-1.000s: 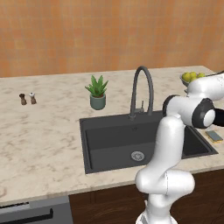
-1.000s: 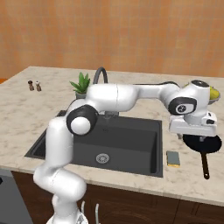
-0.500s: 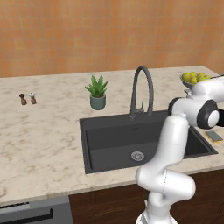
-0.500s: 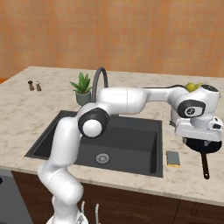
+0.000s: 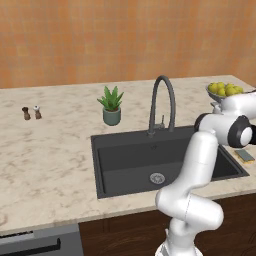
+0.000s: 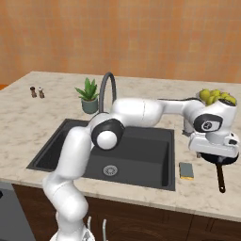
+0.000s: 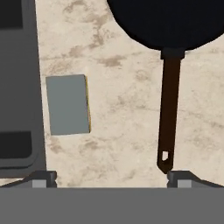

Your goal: Pick the pan and sponge and place them into the sink. Then turn on the water.

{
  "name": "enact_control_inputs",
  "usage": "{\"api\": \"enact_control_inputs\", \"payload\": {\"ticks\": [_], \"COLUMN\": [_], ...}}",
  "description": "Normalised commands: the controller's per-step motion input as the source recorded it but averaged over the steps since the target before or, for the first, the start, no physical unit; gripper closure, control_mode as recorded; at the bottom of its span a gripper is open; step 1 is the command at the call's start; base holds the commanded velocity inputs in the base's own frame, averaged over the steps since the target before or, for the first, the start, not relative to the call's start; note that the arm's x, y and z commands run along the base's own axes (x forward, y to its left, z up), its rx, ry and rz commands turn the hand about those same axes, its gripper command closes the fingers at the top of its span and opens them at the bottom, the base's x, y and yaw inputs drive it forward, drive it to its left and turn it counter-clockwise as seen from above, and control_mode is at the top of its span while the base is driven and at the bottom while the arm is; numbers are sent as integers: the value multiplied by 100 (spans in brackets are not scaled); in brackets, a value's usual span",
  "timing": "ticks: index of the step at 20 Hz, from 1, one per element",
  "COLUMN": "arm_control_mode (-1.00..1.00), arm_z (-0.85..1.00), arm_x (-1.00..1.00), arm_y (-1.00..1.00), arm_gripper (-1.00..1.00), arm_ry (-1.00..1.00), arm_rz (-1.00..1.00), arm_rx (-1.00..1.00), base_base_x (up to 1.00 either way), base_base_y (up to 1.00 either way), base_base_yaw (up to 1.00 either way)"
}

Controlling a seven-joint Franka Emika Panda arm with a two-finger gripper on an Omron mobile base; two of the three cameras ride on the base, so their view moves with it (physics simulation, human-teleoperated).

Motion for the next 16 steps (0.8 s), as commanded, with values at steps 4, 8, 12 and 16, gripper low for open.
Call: {"api": "enact_control_inputs", "payload": {"ticks": [4,8,12,16], "arm_control_mode": [-100,-100,-100,-100], "arm_z": [-38,-54,-43,-19], "arm_x": [19,28,30,14], "arm_y": [-2,-11,-37,-57], "arm_gripper": [-100,-100,-100,-100], "arm_ry": [1,0,0,3], "arm_rz": [-1,-4,-2,0], "arm_rx": [0,-1,0,0], "base_base_x": [0,0,0,0], "base_base_y": [0,0,0,0], "base_base_yaw": [0,0,0,0]}}
